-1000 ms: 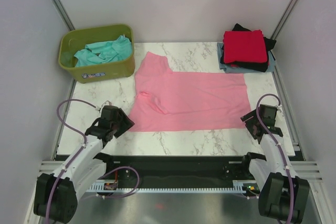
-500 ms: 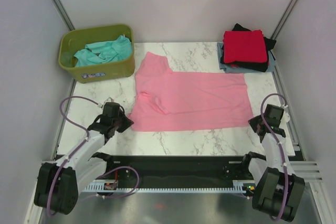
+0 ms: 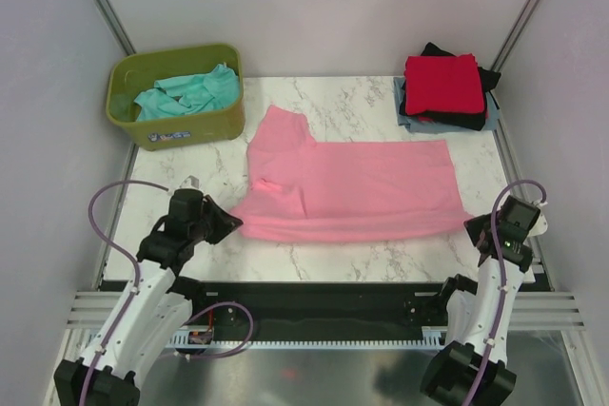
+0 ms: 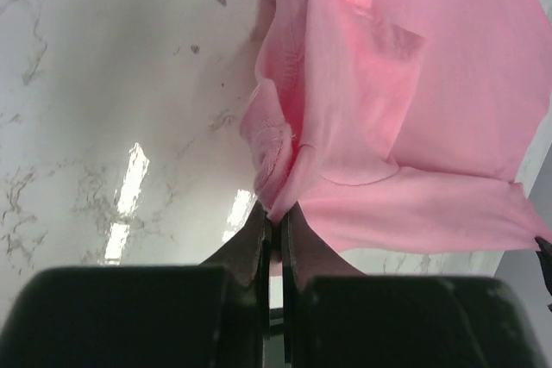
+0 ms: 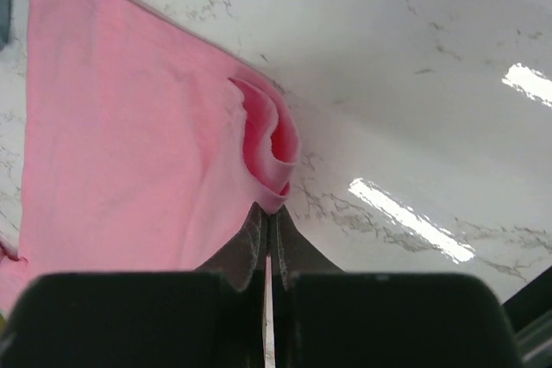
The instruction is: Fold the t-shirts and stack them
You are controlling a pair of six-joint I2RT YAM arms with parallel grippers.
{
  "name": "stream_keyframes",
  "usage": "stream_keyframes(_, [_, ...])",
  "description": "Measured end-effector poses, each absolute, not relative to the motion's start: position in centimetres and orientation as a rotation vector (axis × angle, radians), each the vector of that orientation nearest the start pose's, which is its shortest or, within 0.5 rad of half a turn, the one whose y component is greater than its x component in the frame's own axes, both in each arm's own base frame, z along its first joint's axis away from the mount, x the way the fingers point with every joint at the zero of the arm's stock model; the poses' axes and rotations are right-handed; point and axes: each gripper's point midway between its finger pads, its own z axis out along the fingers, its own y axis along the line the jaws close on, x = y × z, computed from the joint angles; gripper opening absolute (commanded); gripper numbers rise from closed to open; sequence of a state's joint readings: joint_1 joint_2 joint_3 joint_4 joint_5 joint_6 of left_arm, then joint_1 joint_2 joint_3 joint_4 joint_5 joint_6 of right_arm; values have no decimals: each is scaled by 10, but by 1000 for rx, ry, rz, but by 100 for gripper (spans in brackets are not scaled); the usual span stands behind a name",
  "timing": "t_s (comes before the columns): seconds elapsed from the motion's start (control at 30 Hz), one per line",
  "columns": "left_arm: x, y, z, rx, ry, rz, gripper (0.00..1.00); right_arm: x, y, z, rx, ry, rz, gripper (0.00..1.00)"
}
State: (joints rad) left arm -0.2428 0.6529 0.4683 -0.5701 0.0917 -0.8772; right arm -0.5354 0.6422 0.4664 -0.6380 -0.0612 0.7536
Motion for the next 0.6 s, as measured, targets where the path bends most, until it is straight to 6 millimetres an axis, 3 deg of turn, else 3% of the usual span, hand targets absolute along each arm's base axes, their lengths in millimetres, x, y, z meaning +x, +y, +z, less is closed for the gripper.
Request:
stream_keyframes(0.1, [193, -102, 103, -714, 2319, -678, 6, 190, -65, 82, 1430, 1957, 188, 0])
stream_keyframes(0.17, [186, -103, 106, -718, 2326, -692, 14, 184, -62, 80, 1440, 1966, 188, 10])
stream_keyframes(0.2, [183, -103, 108, -721, 2327, -698, 19, 182, -61, 80, 1443, 1969, 186, 18])
stream_keyframes(0.27, [179, -105, 112, -724, 2335, -711, 41, 180, -60, 80, 1449, 1971, 187, 57])
stream_keyframes(0.37, [172, -106, 115, -732, 2361, -725, 59, 177, -57, 76, 1453, 2007, 185, 93])
stream_keyframes(0.47, [166, -106, 127, -718, 2370, -728, 63, 175, -56, 77, 1450, 2035, 178, 98])
stream_keyframes(0.6, [177, -101, 168, -641, 2310, -689, 60, 182, -61, 96, 1427, 2016, 178, 98])
